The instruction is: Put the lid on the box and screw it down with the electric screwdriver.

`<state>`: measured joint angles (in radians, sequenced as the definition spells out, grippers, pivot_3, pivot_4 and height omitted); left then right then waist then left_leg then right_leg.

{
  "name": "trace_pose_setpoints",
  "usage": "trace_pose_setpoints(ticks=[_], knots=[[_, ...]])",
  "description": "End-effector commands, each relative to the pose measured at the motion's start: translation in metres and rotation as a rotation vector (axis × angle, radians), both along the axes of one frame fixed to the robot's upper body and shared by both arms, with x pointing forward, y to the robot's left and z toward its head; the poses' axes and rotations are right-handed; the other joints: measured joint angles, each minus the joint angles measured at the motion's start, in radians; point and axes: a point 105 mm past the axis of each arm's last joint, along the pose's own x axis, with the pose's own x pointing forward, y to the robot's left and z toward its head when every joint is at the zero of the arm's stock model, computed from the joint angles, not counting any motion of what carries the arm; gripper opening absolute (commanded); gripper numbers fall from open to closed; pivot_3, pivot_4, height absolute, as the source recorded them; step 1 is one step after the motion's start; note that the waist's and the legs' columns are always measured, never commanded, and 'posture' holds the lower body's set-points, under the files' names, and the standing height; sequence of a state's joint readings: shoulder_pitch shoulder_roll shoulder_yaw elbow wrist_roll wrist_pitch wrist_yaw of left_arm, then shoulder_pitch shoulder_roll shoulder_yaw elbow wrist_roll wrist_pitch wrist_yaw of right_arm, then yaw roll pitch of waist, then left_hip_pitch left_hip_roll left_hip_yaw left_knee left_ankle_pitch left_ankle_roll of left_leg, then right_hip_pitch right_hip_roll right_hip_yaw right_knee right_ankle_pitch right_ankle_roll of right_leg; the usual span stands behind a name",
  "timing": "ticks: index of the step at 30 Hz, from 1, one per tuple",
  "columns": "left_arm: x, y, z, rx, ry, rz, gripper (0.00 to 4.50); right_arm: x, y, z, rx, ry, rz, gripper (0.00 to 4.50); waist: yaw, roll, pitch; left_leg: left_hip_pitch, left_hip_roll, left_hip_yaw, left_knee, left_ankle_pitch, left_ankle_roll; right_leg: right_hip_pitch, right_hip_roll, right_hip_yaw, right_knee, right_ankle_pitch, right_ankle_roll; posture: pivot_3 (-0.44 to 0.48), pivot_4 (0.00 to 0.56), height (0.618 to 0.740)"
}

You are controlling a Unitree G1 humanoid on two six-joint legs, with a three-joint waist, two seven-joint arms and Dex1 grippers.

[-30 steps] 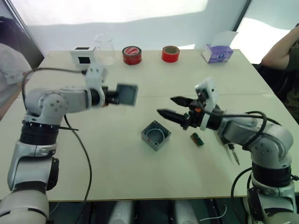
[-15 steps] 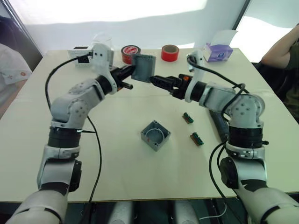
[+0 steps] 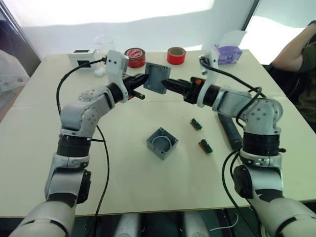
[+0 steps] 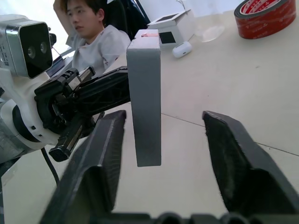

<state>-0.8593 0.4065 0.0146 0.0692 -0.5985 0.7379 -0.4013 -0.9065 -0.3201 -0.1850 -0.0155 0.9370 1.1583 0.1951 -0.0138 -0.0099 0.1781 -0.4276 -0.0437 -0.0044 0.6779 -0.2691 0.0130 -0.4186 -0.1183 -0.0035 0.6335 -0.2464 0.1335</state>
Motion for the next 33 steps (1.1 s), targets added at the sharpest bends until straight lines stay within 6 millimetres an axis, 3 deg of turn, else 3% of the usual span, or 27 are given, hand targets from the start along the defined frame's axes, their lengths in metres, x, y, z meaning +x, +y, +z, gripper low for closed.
trace_pose_setpoints(ticks=[1, 3, 7, 11, 15, 17, 20, 24, 27, 29, 30, 31, 33], knots=[[-0.010, -0.007, 0.024, -0.016, -0.085, -0.041, 0.00, -0.002, 0.001, 0.017, 0.013, -0.066, -0.013, 0.98, 0.000, 0.000, 0.000, 0.000, 0.000, 0.000, 0.000, 0.000, 0.000, 0.000, 0.000, 0.000, 0.000, 0.000, 0.000, 0.000, 0.150, 0.740], [-0.011, -0.008, 0.023, -0.011, -0.086, -0.049, 0.00, -0.002, 0.001, 0.017, 0.014, -0.065, -0.015, 0.25, 0.000, 0.000, 0.000, 0.000, 0.000, 0.000, 0.000, 0.000, 0.000, 0.000, 0.000, 0.000, 0.000, 0.000, 0.000, 0.000, 0.150, 0.740], [-0.011, -0.008, 0.021, -0.008, -0.082, -0.053, 0.00, -0.003, 0.001, 0.016, 0.018, -0.062, -0.016, 0.12, 0.000, 0.000, 0.000, 0.000, 0.000, 0.000, 0.000, 0.000, 0.000, 0.000, 0.000, 0.000, 0.000, 0.000, 0.000, 0.000, 0.150, 0.740], [-0.010, -0.006, 0.019, -0.002, -0.081, -0.046, 1.32, -0.008, 0.005, 0.017, 0.019, -0.075, 0.015, 0.12, 0.000, 0.000, 0.000, 0.000, 0.000, 0.000, 0.000, 0.000, 0.000, 0.000, 0.000, 0.000, 0.000, 0.000, 0.000, 0.000, 0.150, 0.740], [-0.011, -0.001, 0.018, -0.015, -0.083, -0.051, 3.06, -0.008, 0.002, 0.015, 0.008, -0.077, 0.001, 0.12, 0.000, 0.000, 0.000, 0.000, 0.000, 0.000, 0.000, 0.000, 0.000, 0.000, 0.000, 0.000, 0.000, 0.000, 0.000, 0.000, 0.150, 0.740], [-0.016, 0.014, 0.028, -0.075, -0.072, -0.085, 3.78, -0.009, -0.001, 0.015, -0.009, -0.101, -0.011, 0.12, -0.001, 0.000, 0.000, 0.000, 0.000, 0.000, 0.000, 0.000, 0.000, -0.001, 0.000, 0.000, 0.000, 0.000, 0.000, 0.000, 0.150, 0.740], [-0.029, 0.033, 0.041, -0.106, -0.055, -0.147, 3.78, -0.017, -0.015, 0.021, -0.102, -0.250, -0.062, 0.12, -0.004, 0.000, 0.000, -0.001, 0.000, 0.000, 0.000, 0.000, 0.000, -0.001, 0.000, 0.000, 0.000, 0.000, 0.000, 0.000, 0.150, 0.740], [-0.039, 0.051, 0.040, -0.061, -0.013, -0.166, 3.78, -0.041, -0.034, 0.015, -0.305, -0.500, -0.135, 0.12, 0.001, 0.000, 0.000, -0.002, 0.000, 0.000, -0.001, 0.000, 0.001, -0.002, 0.000, 0.000, 0.000, 0.000, 0.000, 0.000, 0.150, 0.740], [-0.039, 0.049, 0.022, 0.038, 0.041, -0.177, 3.20, -0.070, -0.032, -0.008, -0.697, -0.817, -0.141, 0.12, 0.006, 0.000, 0.000, -0.001, 0.000, 0.000, 0.000, -0.001, 0.001, -0.001, 0.000, 0.000, -0.001, 0.000, 0.000, 0.000, 0.150, 0.740], [-0.040, 0.042, 0.013, 0.091, 0.055, -0.199, 2.55, -0.083, -0.027, -0.030, -0.881, -0.962, -0.084, 0.12, 0.003, 0.000, 0.001, -0.001, -0.001, 0.000, 0.000, -0.001, 0.001, -0.001, 0.000, 0.000, -0.002, 0.000, 0.001, 0.000, 0.150, 0.740], [-0.040, 0.036, 0.009, 0.110, 0.061, -0.224, 1.96, -0.087, -0.026, -0.042, -0.971, -1.037, -0.072, 0.12, 0.002, -0.001, 0.001, -0.001, -0.001, 0.000, 0.001, -0.001, 0.001, 0.000, 0.000, 0.000, -0.002, 0.000, 0.001, 0.000, 0.150, 0.740], [-0.040, 0.031, 0.006, 0.125, 0.063, -0.245, 1.79, -0.091, -0.024, -0.053, -1.043, -1.103, -0.048, 0.12, 0.002, -0.001, 0.001, -0.001, -0.002, 0.000, 0.001, 0.000, 0.001, 0.000, 0.000, 0.000, -0.002, 0.000, 0.001, 0.000, 0.150, 0.740], [-0.039, 0.021, 0.002, 0.151, 0.063, -0.282, 1.00, -0.094, -0.023, -0.069, -1.180, -1.244, -0.021, 0.12, 0.002, -0.001, 0.001, -0.001, -0.003, 0.001, 0.002, 0.000, 0.000, 0.000, 0.000, 0.000, -0.001, 0.000, 0.001, 0.000, 0.150, 0.740]])
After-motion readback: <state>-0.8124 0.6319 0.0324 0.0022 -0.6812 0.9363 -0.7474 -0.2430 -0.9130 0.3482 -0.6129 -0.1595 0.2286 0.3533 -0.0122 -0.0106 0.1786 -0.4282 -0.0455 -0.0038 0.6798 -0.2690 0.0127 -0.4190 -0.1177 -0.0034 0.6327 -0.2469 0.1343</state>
